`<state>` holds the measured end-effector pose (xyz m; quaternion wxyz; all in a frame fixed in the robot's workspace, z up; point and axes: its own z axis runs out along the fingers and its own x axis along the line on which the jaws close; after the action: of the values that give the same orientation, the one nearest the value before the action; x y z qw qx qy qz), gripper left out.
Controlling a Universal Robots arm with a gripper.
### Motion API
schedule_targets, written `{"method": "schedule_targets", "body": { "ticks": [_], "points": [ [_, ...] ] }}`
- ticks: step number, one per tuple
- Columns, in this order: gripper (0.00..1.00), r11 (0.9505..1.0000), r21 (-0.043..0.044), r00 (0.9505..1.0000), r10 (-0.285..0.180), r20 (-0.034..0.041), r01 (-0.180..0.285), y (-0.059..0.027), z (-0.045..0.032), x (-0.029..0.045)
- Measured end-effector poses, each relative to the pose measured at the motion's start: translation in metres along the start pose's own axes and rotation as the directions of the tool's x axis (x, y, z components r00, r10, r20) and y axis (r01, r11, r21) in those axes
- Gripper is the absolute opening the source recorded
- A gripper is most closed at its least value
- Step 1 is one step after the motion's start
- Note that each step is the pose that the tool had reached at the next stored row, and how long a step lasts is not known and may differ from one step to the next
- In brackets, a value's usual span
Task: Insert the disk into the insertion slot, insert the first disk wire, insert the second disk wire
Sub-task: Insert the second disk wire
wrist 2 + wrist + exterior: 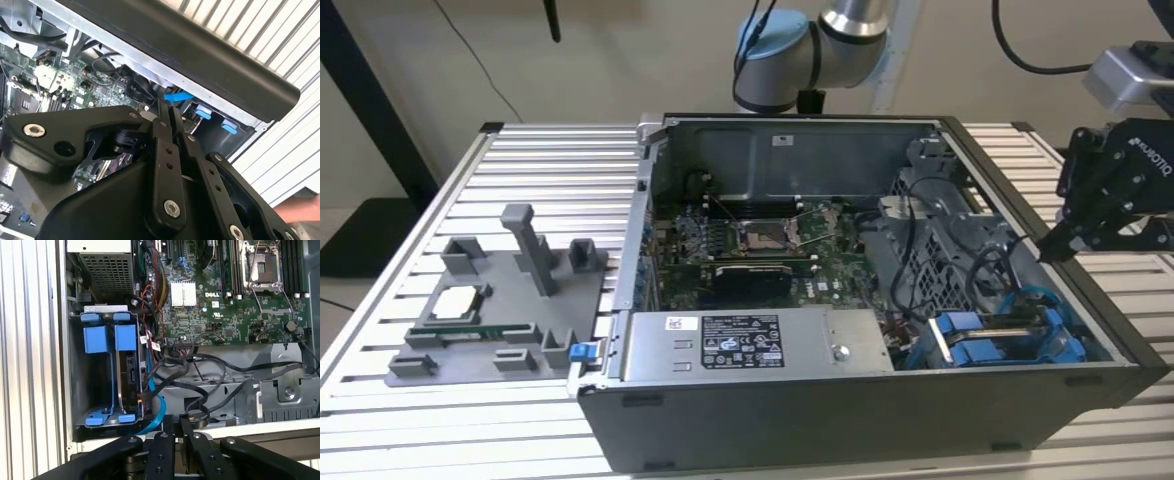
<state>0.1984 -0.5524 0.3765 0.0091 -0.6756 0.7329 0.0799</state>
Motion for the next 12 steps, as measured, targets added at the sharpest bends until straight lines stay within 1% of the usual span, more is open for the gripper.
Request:
{"method": "schedule_targets", "body": {
  "ticks": [2, 4, 7, 9, 12],
  "points": [
    [0.0, 1.0, 0.0005, 1.0, 0.0, -0.0002, 0.0, 0.0063, -0.0017, 0.0003],
    [0.0, 1.0, 0.0013, 1.0, 0.0, 0.0, 0.0, 0.012, -0.0052, 0.0005],
    [0.0, 1.0, 0.0017, 1.0, 0.0, 0.0001, 0.0, 0.0178, -0.0103, 0.0005],
    [0.0, 1.0, 0.0023, 1.0, -0.001, 0.0002, 0.001, 0.023, -0.0113, 0.0015],
    [0.0, 1.0, 0.0048, 1.0, -0.002, 0.0003, 0.002, 0.0331, -0.0115, 0.0053]
  ]
}}
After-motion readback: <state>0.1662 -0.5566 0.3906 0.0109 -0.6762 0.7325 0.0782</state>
